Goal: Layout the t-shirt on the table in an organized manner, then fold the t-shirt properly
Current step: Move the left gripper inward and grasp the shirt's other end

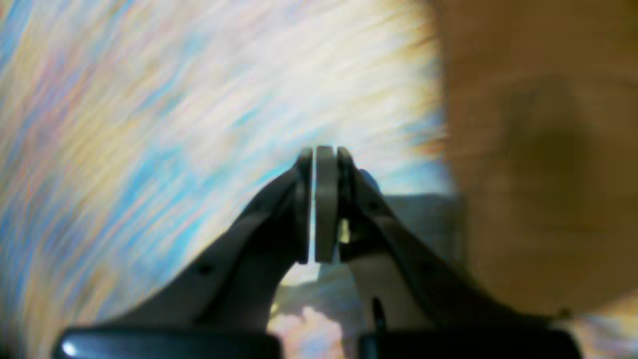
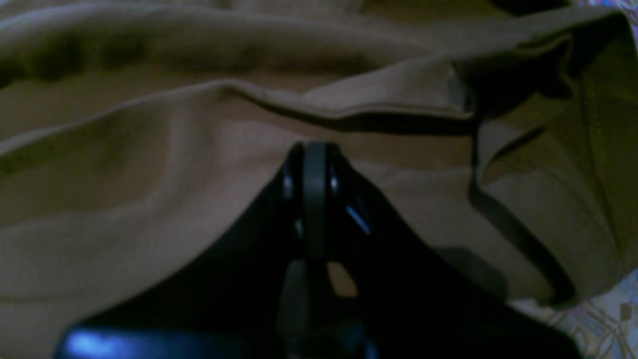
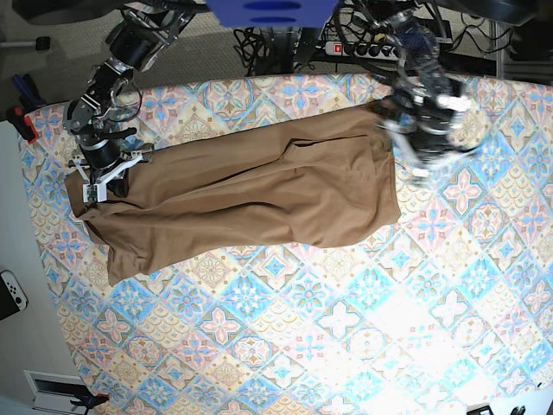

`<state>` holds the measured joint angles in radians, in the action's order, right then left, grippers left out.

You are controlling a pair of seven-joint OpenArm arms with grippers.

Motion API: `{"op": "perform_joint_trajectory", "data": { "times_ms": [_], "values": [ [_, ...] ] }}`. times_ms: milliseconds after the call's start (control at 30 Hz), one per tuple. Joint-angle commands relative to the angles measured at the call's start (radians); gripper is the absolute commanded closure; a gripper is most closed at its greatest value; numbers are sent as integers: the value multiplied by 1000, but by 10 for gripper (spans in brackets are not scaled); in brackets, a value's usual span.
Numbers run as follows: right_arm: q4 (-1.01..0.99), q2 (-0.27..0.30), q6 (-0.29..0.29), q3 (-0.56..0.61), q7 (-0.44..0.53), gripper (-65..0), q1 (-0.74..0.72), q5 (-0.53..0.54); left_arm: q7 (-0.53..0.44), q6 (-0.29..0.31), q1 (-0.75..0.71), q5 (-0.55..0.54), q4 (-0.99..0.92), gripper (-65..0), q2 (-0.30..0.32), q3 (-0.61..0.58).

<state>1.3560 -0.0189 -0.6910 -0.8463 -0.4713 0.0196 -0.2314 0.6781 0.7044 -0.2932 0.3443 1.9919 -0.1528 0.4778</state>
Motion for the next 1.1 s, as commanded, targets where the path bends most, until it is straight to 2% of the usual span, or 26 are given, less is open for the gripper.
{"op": "perform_joint_trajectory", "data": {
  "times_ms": [0, 200, 400, 533, 767, 967, 1067],
  "values": [
    [-8, -3, -7, 3, -63, 0, 1, -39, -5, -6, -21, 3, 19, 0, -4, -46],
    [-8, -3, -7, 3, -63, 0, 1, -41, -5, -6, -74, 11, 10, 0, -4, -189],
    [-8, -3, -7, 3, -63, 0, 1, -41, -5, -6, -7, 19, -220, 0, -3, -162],
    [-10, 0, -7, 3, -63, 0, 0, -41, -10, -6, 55, 17, -377, 0, 45, -120],
    [-14, 124, -7, 2, -63, 0, -155, -43, -11, -6, 73, 17, -414, 0, 86, -98],
    [-181, 144, -7, 0, -63, 0, -169, -43, -11, -6, 73, 17, -414, 0, 95, -97],
    [-235, 190, -7, 0, -63, 0, -169, -41, -11, -6, 73, 17, -414, 0, 108, -97]
  ]
}}
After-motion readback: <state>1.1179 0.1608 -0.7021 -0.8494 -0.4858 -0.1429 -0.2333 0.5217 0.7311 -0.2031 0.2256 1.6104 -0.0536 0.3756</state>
